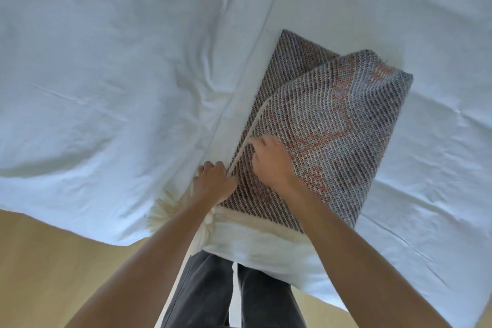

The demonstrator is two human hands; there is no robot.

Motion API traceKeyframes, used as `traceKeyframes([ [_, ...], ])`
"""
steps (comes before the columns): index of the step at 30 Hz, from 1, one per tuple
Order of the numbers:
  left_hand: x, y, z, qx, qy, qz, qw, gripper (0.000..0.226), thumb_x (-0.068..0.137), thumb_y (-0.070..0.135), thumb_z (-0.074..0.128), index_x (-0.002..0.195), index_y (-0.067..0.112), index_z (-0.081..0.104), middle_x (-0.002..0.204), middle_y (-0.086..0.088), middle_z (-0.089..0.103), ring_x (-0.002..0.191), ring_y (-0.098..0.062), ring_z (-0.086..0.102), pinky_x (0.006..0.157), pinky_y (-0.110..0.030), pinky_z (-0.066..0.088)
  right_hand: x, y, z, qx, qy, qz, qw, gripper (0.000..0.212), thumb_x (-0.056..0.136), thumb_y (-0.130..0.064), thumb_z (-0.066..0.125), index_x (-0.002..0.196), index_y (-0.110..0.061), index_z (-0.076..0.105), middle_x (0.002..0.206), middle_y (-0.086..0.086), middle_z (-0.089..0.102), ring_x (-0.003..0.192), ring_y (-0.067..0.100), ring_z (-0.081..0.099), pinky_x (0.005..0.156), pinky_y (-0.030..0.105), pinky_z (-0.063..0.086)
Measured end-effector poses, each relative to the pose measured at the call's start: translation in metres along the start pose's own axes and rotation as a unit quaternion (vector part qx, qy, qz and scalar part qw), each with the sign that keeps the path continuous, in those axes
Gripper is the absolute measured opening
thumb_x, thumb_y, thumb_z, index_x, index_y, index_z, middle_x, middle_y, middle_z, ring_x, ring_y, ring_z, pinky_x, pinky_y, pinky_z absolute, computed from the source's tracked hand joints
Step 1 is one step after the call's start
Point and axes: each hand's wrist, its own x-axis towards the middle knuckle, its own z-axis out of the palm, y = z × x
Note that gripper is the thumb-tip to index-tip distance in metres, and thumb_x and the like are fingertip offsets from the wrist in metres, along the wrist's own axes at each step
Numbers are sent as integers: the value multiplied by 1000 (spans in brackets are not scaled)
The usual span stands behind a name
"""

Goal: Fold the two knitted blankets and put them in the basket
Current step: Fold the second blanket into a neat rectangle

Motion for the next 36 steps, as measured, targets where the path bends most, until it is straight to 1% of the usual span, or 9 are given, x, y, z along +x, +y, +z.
traceKeyframes([
  [5, 41, 67, -33, -50, 22, 44, 998, 47, 85, 29, 50, 127, 11, 40, 124, -11, 44, 114, -28, 43, 96, -48, 42, 51, 59, -64, -48, 97, 36, 993, 47, 92, -3, 43, 137, -15, 43, 131, 11, 48, 123, 27, 39, 105, 42, 34],
  [10, 82, 124, -59, -53, 40, 89, 994, 56, 87, 30, 47, 136, 9, 32, 127, -13, 42, 116, -29, 43, 96, -48, 41, 101, 106, -117, -108, 114, 37, 987, 57, 86, 7, 52, 138, -13, 43, 146, 11, 38, 138, 31, 25, 115, 47, 19],
  [15, 118, 161, -65, -165, 51, 68, 983, 48, 94, 40, 35, 130, 8, 38, 123, -13, 51, 111, -30, 50, 96, -50, 42, 136, 129, -132, -169, 13, 122, 978, 50, 85, -6, 60, 133, -10, 49, 139, 20, 43, 130, 37, 37, 111, 51, 27],
  [21, 117, 166, -39, -65, 19, 160, 985, 21, 90, 34, 48, 99, 15, 46, 94, -4, 55, 75, -17, 52, 58, -32, 45, 111, 142, -114, -170, -71, 199, 962, 61, 79, -15, 68, 132, -9, 38, 129, 24, 42, 109, 41, 53, 87, 50, 45],
  [24, 113, 162, -25, -19, 33, 203, 978, 16, 94, 31, 44, 98, 16, 47, 92, 0, 51, 82, -18, 50, 73, -37, 50, 99, 145, -109, -148, -61, 186, 969, 39, 83, -11, 64, 118, -6, 48, 117, 19, 50, 90, 34, 60, 70, 41, 48],
  [27, 112, 159, -24, -63, 97, 228, 967, 12, 98, 26, 38, 92, 17, 43, 85, 1, 51, 74, -15, 51, 64, -29, 49, 106, 141, -117, -69, 30, 156, 985, 34, 84, -11, 62, 116, -7, 52, 117, 12, 52, 98, 28, 58, 83, 39, 49],
  [31, 117, 151, -43, -210, 199, 157, 944, 11, 99, 22, 34, 91, 16, 40, 80, 2, 49, 64, -9, 48, 52, -19, 38, 133, 111, -136, 25, 178, -1, 984, 27, 84, -6, 59, 111, -10, 58, 121, 11, 54, 110, 25, 55, 97, 39, 43],
  [33, 123, 145, -52, -234, 219, 114, 940, 10, 100, 19, 34, 92, 15, 39, 80, 1, 47, 63, -10, 45, 51, -21, 32, 147, 99, -138, 29, 161, -63, 985, 36, 86, -3, 57, 122, -8, 53, 133, 13, 46, 116, 27, 52, 97, 42, 47],
  [36, 131, 144, -59, -235, 171, 77, 954, 18, 99, 31, 36, 98, 14, 42, 87, -1, 53, 71, -15, 50, 55, -27, 33, 161, 100, -130, 12, 102, -23, 994, 55, 86, 1, 51, 137, -15, 39, 149, 10, 27, 131, 27, 38, 106, 43, 38],
])
